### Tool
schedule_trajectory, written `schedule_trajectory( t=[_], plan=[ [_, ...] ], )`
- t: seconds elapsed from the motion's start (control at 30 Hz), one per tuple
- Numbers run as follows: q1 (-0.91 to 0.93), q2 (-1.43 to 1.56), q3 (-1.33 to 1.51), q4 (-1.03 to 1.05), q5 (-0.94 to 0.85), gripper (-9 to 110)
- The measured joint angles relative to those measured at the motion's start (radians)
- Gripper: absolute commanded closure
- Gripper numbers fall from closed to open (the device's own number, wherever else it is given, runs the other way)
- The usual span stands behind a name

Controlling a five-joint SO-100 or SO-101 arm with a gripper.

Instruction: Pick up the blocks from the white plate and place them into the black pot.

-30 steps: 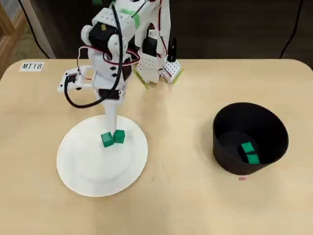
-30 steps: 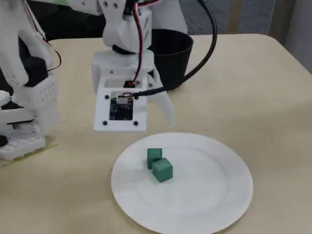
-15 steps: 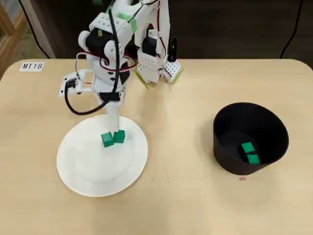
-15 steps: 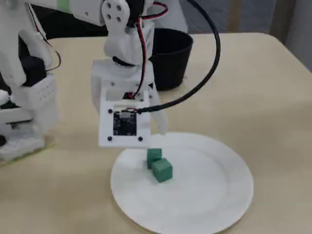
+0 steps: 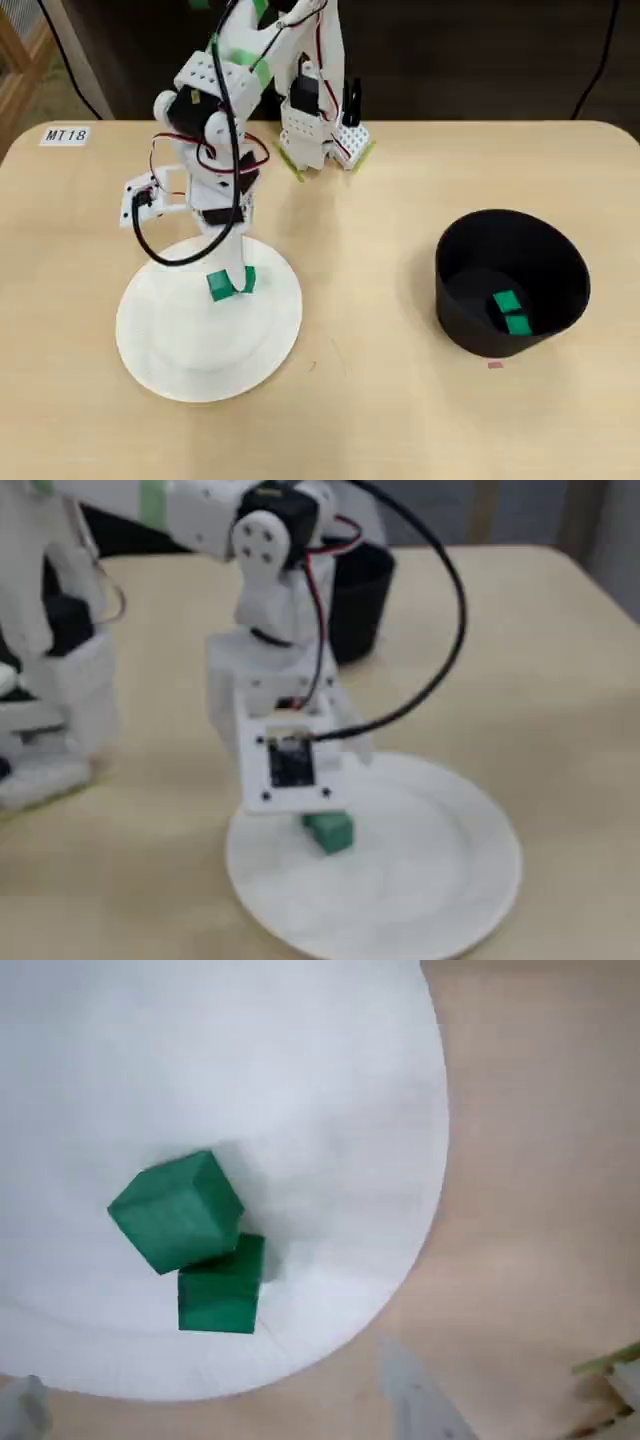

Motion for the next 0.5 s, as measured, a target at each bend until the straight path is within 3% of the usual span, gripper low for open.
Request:
schedule_trajectory(
  t=[0.5],
  plan=[
    [-0.057,-0.074,-0.002,-0.141,0.143,58]
  ],
)
